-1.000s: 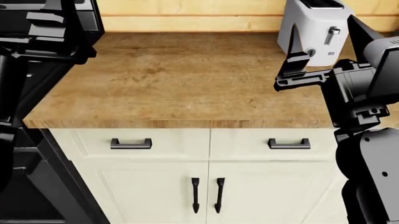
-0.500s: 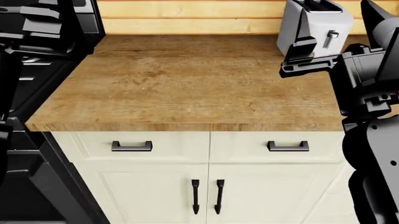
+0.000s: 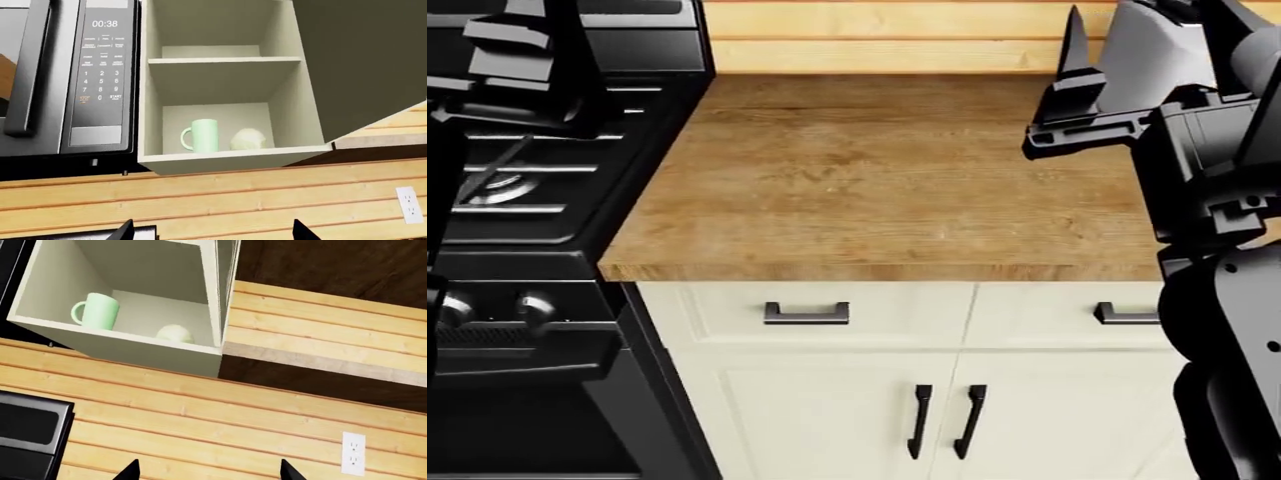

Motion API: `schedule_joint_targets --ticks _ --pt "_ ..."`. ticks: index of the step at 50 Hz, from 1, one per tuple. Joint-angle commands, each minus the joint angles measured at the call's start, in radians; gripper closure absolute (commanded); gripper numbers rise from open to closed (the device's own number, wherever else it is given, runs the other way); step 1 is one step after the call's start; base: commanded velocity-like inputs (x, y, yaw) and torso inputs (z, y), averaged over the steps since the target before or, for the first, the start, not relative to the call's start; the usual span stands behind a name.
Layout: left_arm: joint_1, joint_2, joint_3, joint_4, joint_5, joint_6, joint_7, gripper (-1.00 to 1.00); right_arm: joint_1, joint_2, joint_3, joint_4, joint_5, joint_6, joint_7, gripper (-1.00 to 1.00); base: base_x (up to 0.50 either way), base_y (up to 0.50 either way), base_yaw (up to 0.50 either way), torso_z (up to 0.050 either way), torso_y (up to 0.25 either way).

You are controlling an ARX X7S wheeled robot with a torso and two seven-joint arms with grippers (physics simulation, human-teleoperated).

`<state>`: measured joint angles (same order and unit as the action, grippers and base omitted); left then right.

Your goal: Pick the mug from the cabinet, place it under the coffee machine dispenser, and press the start button.

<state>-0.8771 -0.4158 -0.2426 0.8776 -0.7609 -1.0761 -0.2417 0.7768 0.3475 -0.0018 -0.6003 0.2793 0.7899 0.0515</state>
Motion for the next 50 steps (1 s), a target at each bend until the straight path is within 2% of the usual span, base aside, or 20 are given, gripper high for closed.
schedule_joint_targets --ticks 1,50 --pt "0.011 -0.008 -0.004 -0.002 -0.005 0.013 0.002 -1.0 0.004 -0.01 0.0 0.005 0.011 -0.001 0.005 -1.0 0.0 0.5 0.0 0.05 0.0" --pt "0.002 -0.034 0.012 -0.006 -0.028 0.029 -0.019 -1.0 0.015 -0.009 0.006 -0.004 0.041 0.011 0.024 -1.0 0.0 0.5 0.0 0.05 0.0"
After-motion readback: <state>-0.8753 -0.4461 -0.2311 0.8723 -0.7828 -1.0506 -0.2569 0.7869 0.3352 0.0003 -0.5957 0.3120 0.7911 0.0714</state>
